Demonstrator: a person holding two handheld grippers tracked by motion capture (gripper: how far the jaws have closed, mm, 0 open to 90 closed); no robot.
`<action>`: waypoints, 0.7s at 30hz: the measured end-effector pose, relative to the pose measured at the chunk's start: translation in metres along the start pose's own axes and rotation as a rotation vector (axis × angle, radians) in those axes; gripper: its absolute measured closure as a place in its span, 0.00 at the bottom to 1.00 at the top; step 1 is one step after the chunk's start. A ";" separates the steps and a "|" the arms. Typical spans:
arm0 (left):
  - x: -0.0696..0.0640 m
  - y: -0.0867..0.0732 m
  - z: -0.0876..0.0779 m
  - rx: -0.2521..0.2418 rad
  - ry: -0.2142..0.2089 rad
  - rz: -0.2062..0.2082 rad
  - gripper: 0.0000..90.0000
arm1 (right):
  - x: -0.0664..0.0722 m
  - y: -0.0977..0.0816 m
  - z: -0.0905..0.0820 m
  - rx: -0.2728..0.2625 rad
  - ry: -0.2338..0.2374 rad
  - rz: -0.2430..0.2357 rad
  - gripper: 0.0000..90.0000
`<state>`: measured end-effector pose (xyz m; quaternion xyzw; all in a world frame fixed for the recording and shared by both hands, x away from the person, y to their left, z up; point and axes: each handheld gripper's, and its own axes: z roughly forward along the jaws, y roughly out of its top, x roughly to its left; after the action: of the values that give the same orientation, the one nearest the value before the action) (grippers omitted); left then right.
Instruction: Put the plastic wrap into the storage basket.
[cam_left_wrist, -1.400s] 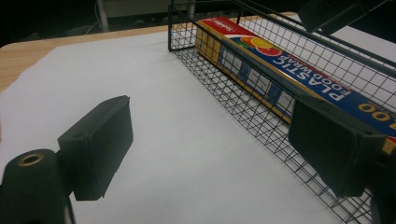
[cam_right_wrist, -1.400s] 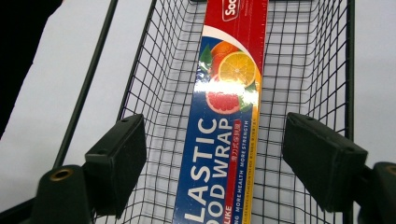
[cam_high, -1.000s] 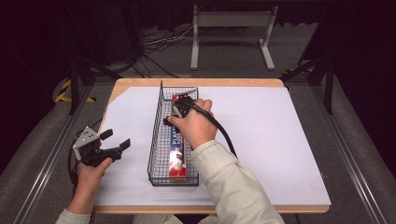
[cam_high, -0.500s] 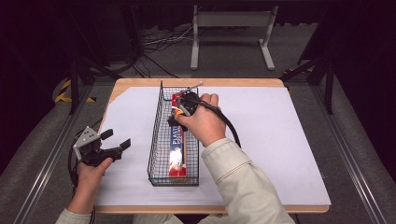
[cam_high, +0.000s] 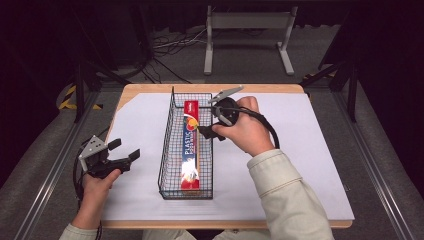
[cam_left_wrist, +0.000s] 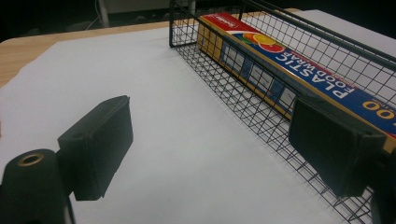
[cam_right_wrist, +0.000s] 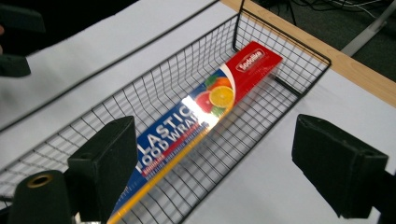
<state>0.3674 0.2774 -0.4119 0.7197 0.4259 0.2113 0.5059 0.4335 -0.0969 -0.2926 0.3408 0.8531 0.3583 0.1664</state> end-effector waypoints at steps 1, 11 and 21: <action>0.000 0.000 0.001 0.001 -0.001 -0.002 0.16 | -0.003 -0.003 -0.003 -0.003 0.005 -0.004 0.17; -0.002 0.000 0.002 0.020 0.009 0.007 0.16 | -0.039 -0.031 -0.041 -0.063 -0.009 -0.028 0.17; -0.002 0.000 0.001 0.019 0.012 0.011 0.16 | -0.073 -0.057 -0.072 -0.076 -0.026 -0.023 0.16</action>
<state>0.3676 0.2754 -0.4119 0.7256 0.4270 0.2142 0.4952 0.4210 -0.2126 -0.2817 0.3291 0.8406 0.3838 0.1944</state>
